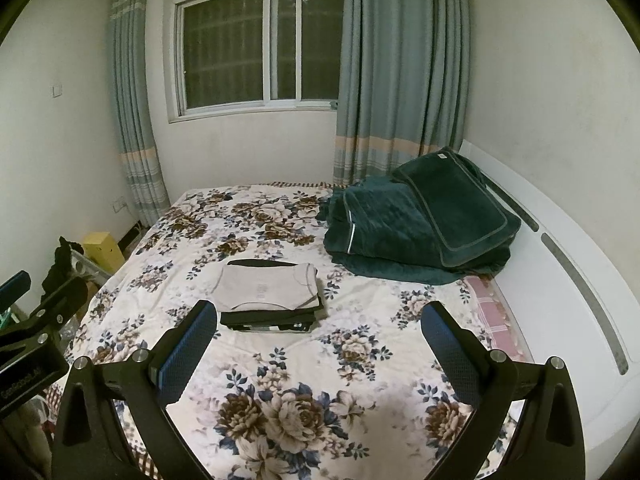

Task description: Fold small clothes

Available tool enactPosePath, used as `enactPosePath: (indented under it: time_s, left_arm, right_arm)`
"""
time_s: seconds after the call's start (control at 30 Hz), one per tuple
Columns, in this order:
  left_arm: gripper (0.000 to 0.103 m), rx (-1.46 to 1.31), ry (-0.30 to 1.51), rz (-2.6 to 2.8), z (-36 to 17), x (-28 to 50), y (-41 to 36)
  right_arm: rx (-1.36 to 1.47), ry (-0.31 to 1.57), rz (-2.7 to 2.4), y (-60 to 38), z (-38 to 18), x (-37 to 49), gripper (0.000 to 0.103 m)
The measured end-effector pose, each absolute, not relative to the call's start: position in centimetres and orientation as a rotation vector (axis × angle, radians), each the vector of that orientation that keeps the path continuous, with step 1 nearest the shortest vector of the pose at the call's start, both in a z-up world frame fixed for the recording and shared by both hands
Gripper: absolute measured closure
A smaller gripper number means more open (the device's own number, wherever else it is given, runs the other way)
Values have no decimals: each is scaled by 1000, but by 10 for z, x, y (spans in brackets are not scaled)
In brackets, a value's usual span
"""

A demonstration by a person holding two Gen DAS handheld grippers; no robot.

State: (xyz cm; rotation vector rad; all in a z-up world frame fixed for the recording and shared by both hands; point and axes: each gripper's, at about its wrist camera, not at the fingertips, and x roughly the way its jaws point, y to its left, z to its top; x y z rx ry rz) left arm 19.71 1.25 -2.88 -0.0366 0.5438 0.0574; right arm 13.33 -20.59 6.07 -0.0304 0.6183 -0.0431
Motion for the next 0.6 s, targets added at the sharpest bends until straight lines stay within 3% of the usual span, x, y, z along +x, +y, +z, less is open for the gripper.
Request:
enactPosePath:
  time_s: [0.6]
  left_arm:
    - [0,-39,544,58,-26,198,15]
  right_arm:
    - [-36,616,-36,-194,63,143,0]
